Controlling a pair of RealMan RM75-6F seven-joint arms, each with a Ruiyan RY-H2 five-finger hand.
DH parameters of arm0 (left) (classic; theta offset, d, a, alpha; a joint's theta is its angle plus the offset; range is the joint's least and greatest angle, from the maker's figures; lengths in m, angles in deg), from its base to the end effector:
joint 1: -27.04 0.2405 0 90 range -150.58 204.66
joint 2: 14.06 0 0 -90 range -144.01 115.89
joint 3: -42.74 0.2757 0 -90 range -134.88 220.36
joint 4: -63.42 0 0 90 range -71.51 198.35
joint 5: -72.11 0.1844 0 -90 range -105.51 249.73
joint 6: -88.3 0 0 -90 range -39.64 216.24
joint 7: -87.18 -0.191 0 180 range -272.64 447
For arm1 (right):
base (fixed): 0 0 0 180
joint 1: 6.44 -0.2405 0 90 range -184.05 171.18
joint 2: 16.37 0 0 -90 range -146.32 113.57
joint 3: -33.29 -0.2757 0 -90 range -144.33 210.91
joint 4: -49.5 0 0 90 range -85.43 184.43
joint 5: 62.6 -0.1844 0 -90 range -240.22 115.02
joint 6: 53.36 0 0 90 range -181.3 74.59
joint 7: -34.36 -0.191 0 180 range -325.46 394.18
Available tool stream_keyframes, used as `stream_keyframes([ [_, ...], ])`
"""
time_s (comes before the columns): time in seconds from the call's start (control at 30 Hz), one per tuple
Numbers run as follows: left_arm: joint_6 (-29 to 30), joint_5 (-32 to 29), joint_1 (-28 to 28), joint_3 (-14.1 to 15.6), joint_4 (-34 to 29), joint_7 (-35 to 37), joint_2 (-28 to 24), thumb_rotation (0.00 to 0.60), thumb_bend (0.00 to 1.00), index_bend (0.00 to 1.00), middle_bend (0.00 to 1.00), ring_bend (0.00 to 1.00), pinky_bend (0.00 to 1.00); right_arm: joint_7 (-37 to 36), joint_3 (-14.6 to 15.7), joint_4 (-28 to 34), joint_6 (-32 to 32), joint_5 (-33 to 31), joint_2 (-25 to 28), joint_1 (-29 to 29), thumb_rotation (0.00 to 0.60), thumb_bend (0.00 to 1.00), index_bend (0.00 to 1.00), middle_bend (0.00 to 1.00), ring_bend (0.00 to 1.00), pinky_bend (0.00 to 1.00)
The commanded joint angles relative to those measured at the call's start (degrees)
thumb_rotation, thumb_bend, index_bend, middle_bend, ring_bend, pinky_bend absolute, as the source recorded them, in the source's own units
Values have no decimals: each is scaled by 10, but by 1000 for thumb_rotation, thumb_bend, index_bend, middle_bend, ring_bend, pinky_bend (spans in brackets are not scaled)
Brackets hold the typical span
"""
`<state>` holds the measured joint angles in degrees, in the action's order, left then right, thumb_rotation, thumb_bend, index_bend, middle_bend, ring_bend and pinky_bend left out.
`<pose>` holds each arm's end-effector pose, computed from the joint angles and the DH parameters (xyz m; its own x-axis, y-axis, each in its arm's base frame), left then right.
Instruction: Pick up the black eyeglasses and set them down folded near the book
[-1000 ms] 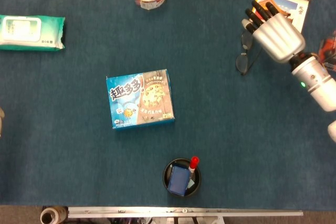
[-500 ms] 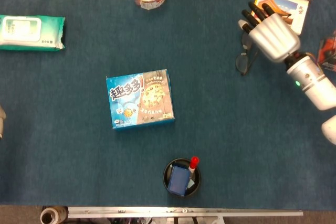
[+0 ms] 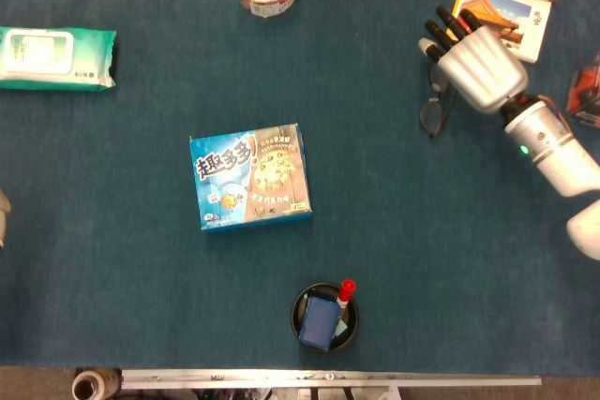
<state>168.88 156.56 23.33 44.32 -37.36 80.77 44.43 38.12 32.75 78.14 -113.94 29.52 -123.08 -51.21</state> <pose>-0.3186 0.2026 0.1850 0.4455 0.1712 0.8787 0.8899 0.0225 -0.4556 -0.2055 -0.4399 -0.0395 0.8159 0.1275 0.5639 -0.4320 -0.5139 0.7412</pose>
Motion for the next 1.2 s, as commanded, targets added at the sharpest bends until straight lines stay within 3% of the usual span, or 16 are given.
stream_keyframes([
  [0.03, 0, 0, 0, 0, 0, 0, 0, 600, 484, 523, 449, 370, 458, -6, 2, -9, 3, 0, -6, 0, 600, 331, 282, 220, 108, 239],
  [0.63, 2, 3, 1, 1, -2, 3, -3, 600, 485, 524, 449, 370, 458, -32, 7, -55, 12, 1, -34, -6, 600, 332, 282, 220, 108, 239],
  [1.2, 1, 2, 1, 1, -2, 0, -2, 600, 485, 524, 449, 370, 458, -33, 10, -48, -7, 4, -27, -5, 600, 332, 282, 220, 108, 239],
])
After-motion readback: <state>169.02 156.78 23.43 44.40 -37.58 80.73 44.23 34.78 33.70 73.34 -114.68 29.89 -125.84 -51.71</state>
